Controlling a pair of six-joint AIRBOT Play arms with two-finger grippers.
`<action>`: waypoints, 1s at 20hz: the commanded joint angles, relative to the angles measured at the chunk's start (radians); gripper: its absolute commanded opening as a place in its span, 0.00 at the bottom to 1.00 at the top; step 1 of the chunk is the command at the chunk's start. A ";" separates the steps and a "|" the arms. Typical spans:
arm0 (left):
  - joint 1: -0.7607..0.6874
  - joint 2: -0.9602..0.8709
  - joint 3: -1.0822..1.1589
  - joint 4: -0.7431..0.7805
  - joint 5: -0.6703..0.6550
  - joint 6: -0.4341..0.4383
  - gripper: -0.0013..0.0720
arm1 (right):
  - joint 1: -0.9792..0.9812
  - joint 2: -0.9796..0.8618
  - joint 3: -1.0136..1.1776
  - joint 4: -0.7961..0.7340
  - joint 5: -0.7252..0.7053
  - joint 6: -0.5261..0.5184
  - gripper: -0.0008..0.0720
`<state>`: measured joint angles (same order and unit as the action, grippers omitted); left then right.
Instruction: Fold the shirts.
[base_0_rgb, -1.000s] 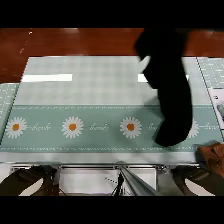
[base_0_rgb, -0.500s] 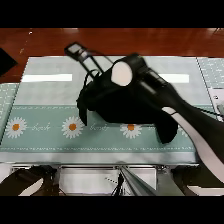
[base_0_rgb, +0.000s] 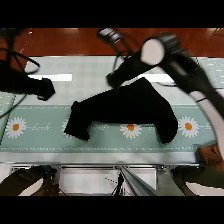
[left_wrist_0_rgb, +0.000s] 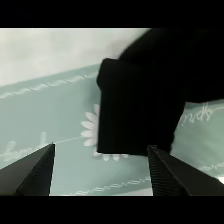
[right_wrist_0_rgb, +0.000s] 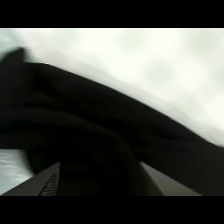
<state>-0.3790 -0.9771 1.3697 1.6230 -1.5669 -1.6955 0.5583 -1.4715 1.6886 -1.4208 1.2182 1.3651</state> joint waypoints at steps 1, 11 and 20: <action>0.000 0.011 -0.242 -0.101 0.119 -0.011 0.98 | -0.239 0.110 0.000 -0.236 0.085 0.037 0.77; 0.112 0.222 -0.764 -0.228 0.359 -0.074 0.98 | -0.840 0.135 -0.087 0.140 0.084 0.009 0.76; 0.692 0.247 -1.014 -0.760 0.396 0.325 0.98 | -0.850 0.134 -0.291 0.232 0.028 -0.058 0.76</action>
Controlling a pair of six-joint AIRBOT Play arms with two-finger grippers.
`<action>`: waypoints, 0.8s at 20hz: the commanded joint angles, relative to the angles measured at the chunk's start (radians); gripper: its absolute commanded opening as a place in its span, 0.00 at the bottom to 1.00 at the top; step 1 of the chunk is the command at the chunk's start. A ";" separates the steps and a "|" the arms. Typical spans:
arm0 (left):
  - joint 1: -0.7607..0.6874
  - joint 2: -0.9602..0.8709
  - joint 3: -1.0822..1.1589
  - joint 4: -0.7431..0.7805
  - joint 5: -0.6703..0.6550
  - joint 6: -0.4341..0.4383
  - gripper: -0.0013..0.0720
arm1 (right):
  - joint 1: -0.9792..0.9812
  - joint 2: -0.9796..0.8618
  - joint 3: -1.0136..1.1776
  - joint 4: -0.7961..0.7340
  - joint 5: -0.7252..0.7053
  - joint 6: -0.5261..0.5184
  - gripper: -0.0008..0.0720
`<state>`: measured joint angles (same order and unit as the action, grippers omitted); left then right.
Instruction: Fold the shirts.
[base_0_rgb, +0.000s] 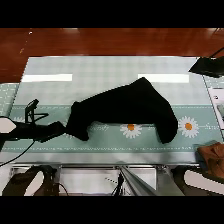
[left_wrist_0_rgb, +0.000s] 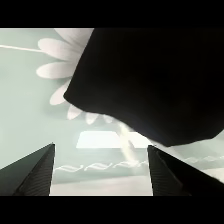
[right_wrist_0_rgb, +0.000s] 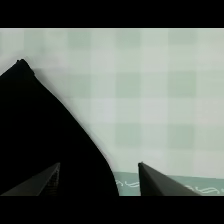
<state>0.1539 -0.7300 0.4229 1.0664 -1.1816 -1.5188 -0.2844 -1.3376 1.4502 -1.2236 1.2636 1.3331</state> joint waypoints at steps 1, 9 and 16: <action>0.199 -0.010 -0.090 -0.239 0.012 0.180 0.98 | -0.007 0.000 -0.063 0.038 -0.022 -0.033 0.76; 0.218 -0.258 -0.169 -0.572 0.184 0.399 0.98 | -0.007 0.000 -0.069 0.045 -0.033 -0.038 0.76; 0.114 -0.493 -0.157 -0.724 0.246 0.529 0.05 | -0.007 0.000 -0.069 0.030 -0.034 -0.038 0.76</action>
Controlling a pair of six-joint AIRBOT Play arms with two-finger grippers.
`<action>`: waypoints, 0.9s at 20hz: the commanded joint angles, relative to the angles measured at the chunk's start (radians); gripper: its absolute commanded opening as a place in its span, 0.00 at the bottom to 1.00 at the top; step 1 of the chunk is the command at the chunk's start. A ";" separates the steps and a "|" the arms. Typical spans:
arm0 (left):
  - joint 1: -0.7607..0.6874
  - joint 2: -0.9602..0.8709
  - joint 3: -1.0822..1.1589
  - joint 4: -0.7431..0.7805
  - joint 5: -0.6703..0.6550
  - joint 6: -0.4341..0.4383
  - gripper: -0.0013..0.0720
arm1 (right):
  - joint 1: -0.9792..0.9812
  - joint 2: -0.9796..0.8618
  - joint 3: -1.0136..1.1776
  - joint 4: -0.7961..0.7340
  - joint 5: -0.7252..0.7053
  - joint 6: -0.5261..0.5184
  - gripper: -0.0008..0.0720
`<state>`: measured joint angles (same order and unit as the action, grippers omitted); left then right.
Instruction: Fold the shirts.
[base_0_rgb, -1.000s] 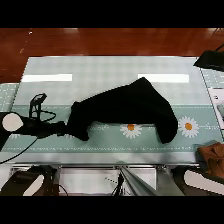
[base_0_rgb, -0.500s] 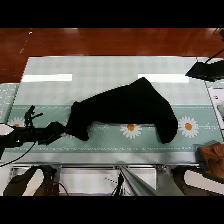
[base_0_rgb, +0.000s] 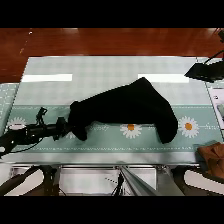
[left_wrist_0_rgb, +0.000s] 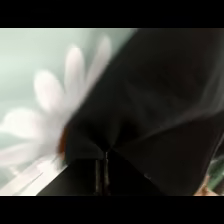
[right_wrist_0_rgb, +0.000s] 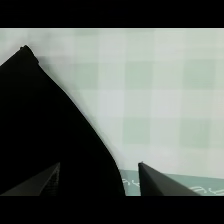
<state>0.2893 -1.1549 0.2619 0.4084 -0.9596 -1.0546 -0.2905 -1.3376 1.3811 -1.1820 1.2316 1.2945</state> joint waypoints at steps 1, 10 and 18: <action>-0.016 -0.062 0.005 -0.068 0.017 0.077 0.05 | -0.002 0.000 0.000 -0.023 -0.008 0.001 0.76; 0.035 0.082 0.007 -0.069 -0.146 0.128 0.05 | -0.002 -0.211 0.000 0.145 -0.052 -0.018 0.77; 0.034 0.110 0.074 -0.069 -0.195 0.127 0.05 | 0.084 -0.443 0.000 0.384 -0.146 -0.164 0.77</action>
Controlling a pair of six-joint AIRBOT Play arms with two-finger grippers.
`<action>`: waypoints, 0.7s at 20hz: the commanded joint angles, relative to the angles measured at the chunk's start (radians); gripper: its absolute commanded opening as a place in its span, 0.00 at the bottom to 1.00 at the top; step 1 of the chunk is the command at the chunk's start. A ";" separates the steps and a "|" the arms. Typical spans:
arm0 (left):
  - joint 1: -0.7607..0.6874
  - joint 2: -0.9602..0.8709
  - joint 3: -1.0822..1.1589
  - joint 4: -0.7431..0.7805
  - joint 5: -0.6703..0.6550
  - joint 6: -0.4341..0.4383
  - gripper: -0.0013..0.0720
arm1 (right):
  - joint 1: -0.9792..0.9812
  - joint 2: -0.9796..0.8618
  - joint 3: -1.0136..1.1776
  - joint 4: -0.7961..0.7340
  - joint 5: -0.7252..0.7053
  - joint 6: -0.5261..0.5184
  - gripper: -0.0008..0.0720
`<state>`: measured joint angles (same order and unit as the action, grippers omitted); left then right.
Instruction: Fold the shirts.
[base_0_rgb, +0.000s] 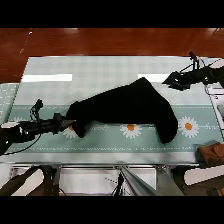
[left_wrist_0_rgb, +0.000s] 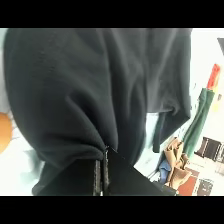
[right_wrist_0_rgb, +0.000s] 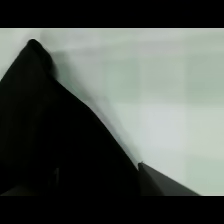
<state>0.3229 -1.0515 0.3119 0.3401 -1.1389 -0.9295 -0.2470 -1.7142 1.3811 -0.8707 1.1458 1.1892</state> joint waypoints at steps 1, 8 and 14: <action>0.001 0.006 0.035 -0.001 -0.016 0.002 0.05 | 0.060 -0.079 0.000 0.073 -0.099 -0.065 0.77; 0.001 0.006 0.064 -0.039 -0.019 0.002 0.05 | 0.186 -0.112 0.002 0.074 -0.266 -0.101 0.77; 0.001 0.006 0.064 -0.039 -0.018 0.002 0.05 | 0.277 -0.130 0.002 0.068 -0.287 -0.102 0.50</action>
<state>0.3233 -1.0454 0.3740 0.3035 -1.1568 -0.9276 -0.0105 -1.8359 1.3827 -0.7982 0.8864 1.0908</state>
